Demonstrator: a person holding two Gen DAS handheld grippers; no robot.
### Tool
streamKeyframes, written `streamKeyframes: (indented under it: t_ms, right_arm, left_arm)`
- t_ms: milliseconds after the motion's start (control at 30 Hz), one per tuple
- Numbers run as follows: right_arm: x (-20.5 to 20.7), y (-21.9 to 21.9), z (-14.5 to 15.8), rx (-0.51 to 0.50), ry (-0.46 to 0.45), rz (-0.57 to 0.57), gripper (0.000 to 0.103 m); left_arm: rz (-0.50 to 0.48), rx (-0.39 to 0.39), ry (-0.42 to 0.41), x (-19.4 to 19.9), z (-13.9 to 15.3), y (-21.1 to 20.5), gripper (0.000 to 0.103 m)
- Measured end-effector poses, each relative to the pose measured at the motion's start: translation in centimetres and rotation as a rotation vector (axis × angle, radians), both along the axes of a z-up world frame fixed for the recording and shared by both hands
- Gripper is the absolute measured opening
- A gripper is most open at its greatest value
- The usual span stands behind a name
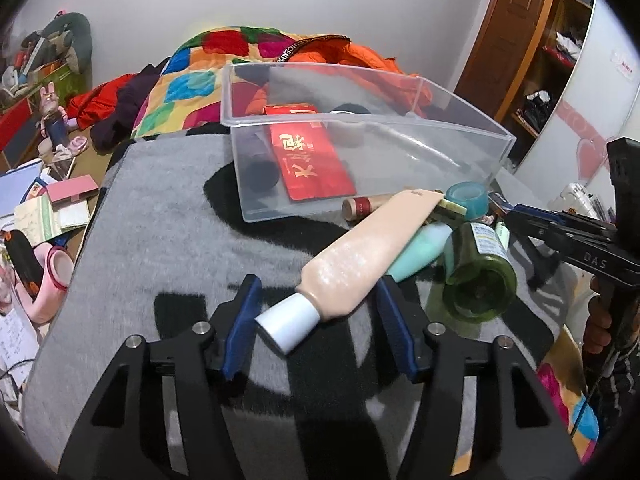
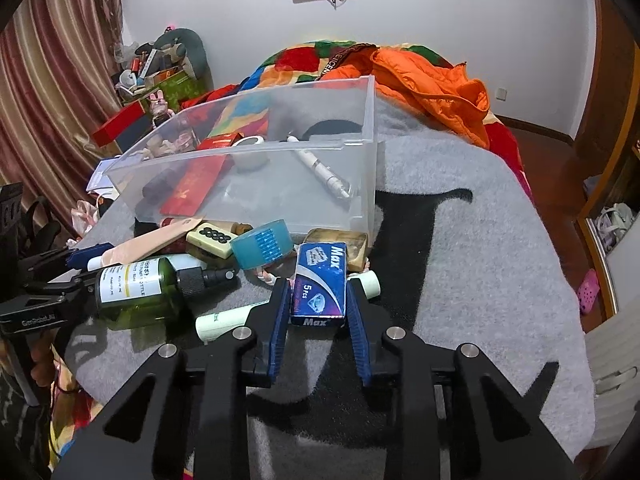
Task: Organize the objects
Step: 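Grasp the beige cream tube with the left tool while the right tool grasps the blue Max box, then place the beige tube and blue Max box into the clear box, opening both tools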
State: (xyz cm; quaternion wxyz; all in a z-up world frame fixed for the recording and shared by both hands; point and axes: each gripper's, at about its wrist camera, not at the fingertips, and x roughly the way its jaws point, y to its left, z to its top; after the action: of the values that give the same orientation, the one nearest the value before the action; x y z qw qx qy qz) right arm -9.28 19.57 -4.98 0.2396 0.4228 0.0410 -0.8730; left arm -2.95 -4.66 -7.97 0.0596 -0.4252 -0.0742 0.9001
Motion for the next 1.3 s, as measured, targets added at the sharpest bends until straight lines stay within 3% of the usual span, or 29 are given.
streamKeyframes:
  t_ms: [133, 167, 367, 500, 767, 1100, 1300]
  right_arm:
    - [0.1, 0.1, 0.0, -0.009, -0.001, -0.005, 0.025]
    - [0.2, 0.3, 0.0, -0.015, -0.005, -0.009, 0.025]
    - [0.7, 1.1, 0.2, -0.035, -0.013, -0.016, 0.025]
    - [1.2, 1.6, 0.4, -0.048, -0.007, -0.021, 0.025]
    - [1.9, 1.7, 0.0, -0.044, -0.015, -0.019, 0.025]
    - [1.8, 1.6, -0.8, -0.006, -0.010, -0.037, 0.025]
    - [2.5, 2.2, 0.6, -0.053, 0.018, -0.031, 0.025]
  left_arm:
    - [0.018, 0.011, 0.011, 1.4, 0.2, -0.1, 0.045]
    - [0.028, 0.012, 0.016, 1.8, 0.3, -0.2, 0.036]
    - [0.077, 0.062, 0.024, 3.8, 0.7, -1.2, 0.030]
    - [0.071, 0.029, 0.034, 4.8, 1.2, -0.3, 0.024]
    - [0.010, -0.036, -0.006, 4.0, 0.4, 2.2, 0.022]
    - [0.038, -0.121, 0.040, 4.1, 0.7, 3.7, 0.019]
    - [0.069, -0.111, 0.082, 5.4, 2.7, 3.0, 0.019]
